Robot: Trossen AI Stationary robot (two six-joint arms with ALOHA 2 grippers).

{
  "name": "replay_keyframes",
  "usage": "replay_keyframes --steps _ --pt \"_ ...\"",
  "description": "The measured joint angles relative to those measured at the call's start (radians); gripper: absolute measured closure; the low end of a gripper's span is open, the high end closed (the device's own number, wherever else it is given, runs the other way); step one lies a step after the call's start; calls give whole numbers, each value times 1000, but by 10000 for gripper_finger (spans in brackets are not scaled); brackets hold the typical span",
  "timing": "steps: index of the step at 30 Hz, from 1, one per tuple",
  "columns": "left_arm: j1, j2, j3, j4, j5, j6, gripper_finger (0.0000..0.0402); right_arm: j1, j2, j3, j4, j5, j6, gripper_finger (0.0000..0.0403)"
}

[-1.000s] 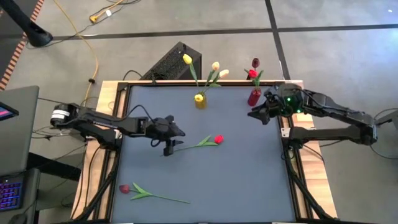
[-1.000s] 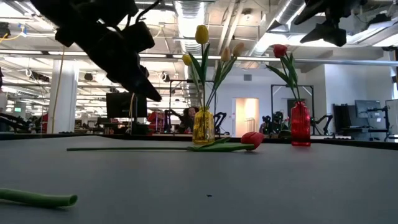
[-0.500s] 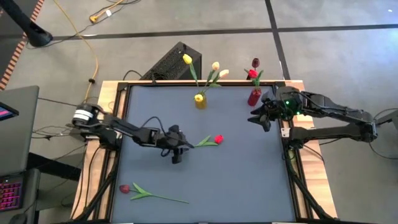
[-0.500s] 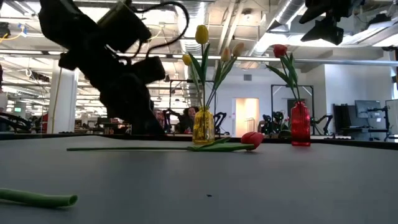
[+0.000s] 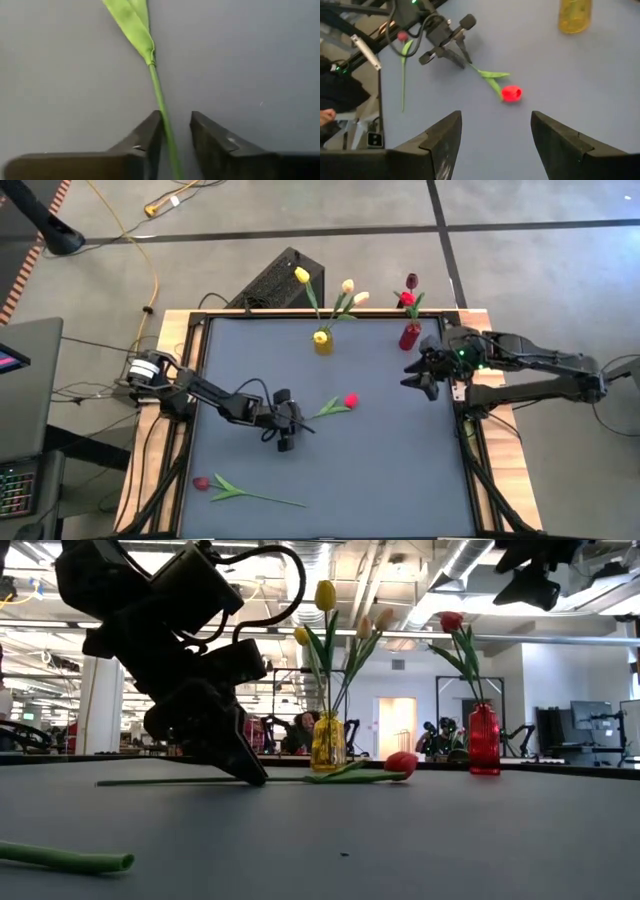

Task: Sort flowers into vase by color
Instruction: Put the red flower into the red vase

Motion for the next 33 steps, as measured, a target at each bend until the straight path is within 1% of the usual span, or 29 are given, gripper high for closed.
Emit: replay_keyframes --steps 3,4,5,8,12,16,19,23,27,31,33 --pt "14 -3 8 1 14 -13 376 27 0 0 2 0 1 139" --pt "19 -3 13 -3 21 -16 388 34 0 0 3 0 5 139" --pt "23 -3 21 -9 30 -15 392 41 0 0 4 0 17 139" --pt "32 -2 66 -41 43 29 396 54 0 0 4 0 51 139" --pt "56 -13 157 -127 52 174 400 76 0 0 4 1 80 139" --pt "96 -63 252 -202 51 287 401 103 2 0 9 11 152 139" --pt "136 -128 296 -276 52 338 401 140 3 0 15 56 224 139" --pt "183 -255 303 -266 58 398 401 207 3 0 52 111 320 139" --pt "215 -356 302 -250 77 425 401 283 6 0 129 162 346 139" --pt "224 -423 303 -200 105 412 401 333 14 0 176 231 345 139" --pt "224 -436 303 -159 141 395 401 350 21 0 196 270 346 139"
